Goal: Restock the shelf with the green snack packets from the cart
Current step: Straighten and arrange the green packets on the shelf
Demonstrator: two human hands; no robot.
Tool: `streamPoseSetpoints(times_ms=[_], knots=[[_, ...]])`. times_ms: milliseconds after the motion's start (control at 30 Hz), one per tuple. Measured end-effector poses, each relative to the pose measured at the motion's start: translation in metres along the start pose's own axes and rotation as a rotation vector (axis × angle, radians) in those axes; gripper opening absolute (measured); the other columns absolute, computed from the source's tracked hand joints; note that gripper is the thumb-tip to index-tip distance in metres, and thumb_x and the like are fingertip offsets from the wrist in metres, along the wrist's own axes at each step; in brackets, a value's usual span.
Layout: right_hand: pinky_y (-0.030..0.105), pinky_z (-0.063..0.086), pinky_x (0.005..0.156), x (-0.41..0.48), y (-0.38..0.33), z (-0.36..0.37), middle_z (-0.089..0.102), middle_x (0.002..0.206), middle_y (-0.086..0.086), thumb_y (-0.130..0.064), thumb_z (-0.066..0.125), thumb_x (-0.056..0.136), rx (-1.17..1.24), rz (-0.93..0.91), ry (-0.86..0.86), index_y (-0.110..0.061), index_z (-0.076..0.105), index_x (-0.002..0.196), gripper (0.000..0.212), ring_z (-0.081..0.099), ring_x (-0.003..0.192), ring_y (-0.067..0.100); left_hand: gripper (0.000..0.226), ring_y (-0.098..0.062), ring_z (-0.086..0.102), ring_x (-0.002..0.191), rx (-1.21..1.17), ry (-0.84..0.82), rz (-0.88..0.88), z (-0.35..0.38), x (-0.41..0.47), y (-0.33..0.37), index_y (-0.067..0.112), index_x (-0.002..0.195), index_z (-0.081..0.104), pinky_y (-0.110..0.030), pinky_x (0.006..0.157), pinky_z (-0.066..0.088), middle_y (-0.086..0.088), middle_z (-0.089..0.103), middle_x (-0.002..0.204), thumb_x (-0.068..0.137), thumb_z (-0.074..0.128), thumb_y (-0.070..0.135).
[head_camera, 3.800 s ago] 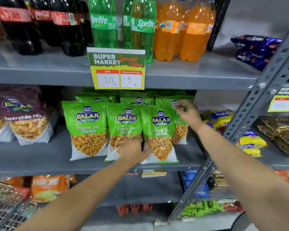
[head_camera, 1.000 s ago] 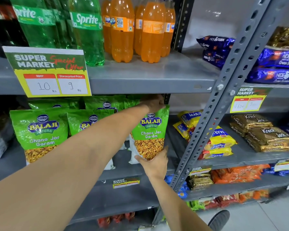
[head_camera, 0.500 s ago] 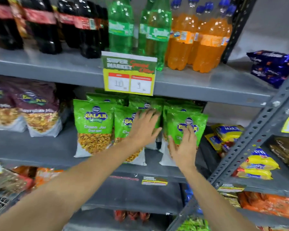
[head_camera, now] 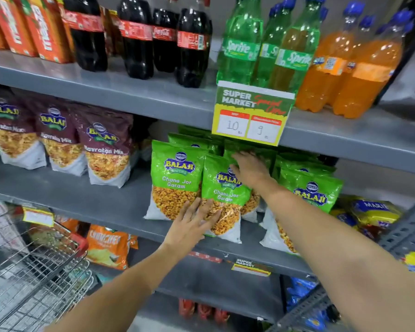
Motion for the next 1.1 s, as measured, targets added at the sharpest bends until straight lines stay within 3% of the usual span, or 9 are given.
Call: streamPoseSetpoints(times_ms=[200,300,400,500,567,667,833,933,1100], knots=[[0.032,0.043,0.091,0.012,0.012,0.003,0.059,0.127,0.011,-0.026,0.053,0.093,0.269,0.049,-0.206,-0.015,0.055,0.120,0.029,0.057,0.107,0.024,0.095,-0.037,0.060,0.109,-0.048,0.013,0.025,0.011,0.010,0.001,0.033,0.136,0.038,-0.051,0.094,0.049,-0.012,0.023,0.150,0.055,0.087,0.026],[0.026,0.041,0.076,0.010,0.031,-0.007,0.063,0.115,0.006,-0.032,0.047,0.095,0.285,0.060,-0.226,-0.020,0.057,0.112,0.023,0.056,0.090,0.019,0.096,-0.029,0.067,0.086,-0.064,0.039,0.057,0.011,0.020,0.008,0.034,0.133,0.042,-0.046,0.087,0.055,-0.010,0.037,0.149,0.050,0.089,0.025],[0.035,0.047,0.089,0.010,0.056,-0.016,0.062,0.117,0.011,-0.032,0.044,0.096,0.265,0.085,-0.194,-0.016,0.057,0.108,0.024,0.057,0.100,0.025,0.097,-0.026,0.065,0.072,-0.126,0.088,0.053,0.005,0.032,0.019,0.033,0.130,0.046,-0.041,0.071,0.058,-0.008,0.044,0.145,0.046,0.085,0.006],[0.047,0.043,0.102,0.010,0.076,-0.018,0.056,0.129,0.015,-0.033,0.046,0.095,0.285,0.170,-0.193,-0.013,0.052,0.119,0.032,0.051,0.118,0.034,0.097,-0.029,0.062,0.085,-0.215,0.091,0.026,0.003,0.045,0.032,0.033,0.137,0.041,-0.040,0.071,0.057,-0.012,0.034,0.151,0.055,0.073,-0.008],[0.047,0.043,0.103,0.010,0.081,-0.019,0.056,0.129,0.013,-0.035,0.048,0.094,0.292,0.185,-0.189,-0.015,0.053,0.119,0.033,0.051,0.118,0.033,0.095,-0.031,0.055,0.102,-0.271,0.055,0.042,0.014,0.052,0.040,0.034,0.146,0.016,-0.041,0.083,0.053,-0.011,0.008,0.159,0.074,0.061,-0.008],[0.046,0.046,0.099,0.012,0.076,-0.017,0.059,0.122,0.013,-0.039,0.049,0.093,0.241,0.130,-0.191,-0.015,0.055,0.114,0.033,0.055,0.113,0.032,0.093,-0.024,0.056,0.108,-0.555,0.051,-0.033,0.028,0.049,0.033,0.039,0.147,-0.001,-0.037,0.083,0.053,0.001,-0.007,0.159,0.086,0.065,0.019],[0.034,0.044,0.085,0.022,0.038,-0.014,0.056,0.092,0.009,-0.028,0.057,0.091,0.523,0.051,-0.278,-0.004,0.056,0.105,0.028,0.052,0.090,0.020,0.083,-0.023,0.054,0.115,-1.163,0.098,-0.337,0.045,0.034,0.009,0.028,0.135,0.027,-0.043,0.091,0.052,-0.004,0.035,0.139,0.071,0.075,0.047],[0.023,0.036,0.070,0.029,0.018,-0.012,0.051,0.086,0.001,-0.024,0.057,0.092,0.516,0.010,-0.273,-0.003,0.056,0.105,0.026,0.047,0.090,0.017,0.072,-0.023,0.057,0.111,-1.343,-0.058,-0.466,0.055,0.041,0.006,0.014,0.124,0.046,-0.039,0.097,0.048,-0.006,0.057,0.120,0.067,0.081,0.042],[0.017,0.037,0.061,0.038,0.017,-0.007,0.049,0.091,0.000,-0.022,0.054,0.093,0.551,0.037,-0.289,-0.004,0.052,0.115,0.028,0.045,0.089,0.015,0.055,-0.008,0.054,0.083,-1.278,-0.197,-0.467,0.057,0.053,0.001,0.009,0.113,0.057,-0.002,0.067,0.041,0.000,0.062,0.097,0.071,0.079,0.037]])
Point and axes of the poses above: each hand's wrist, its own x-axis towards the middle knuckle, its own z-axis out of the palm, y = z × x, the point moved 5 cm from there along x, towards the middle knuckle
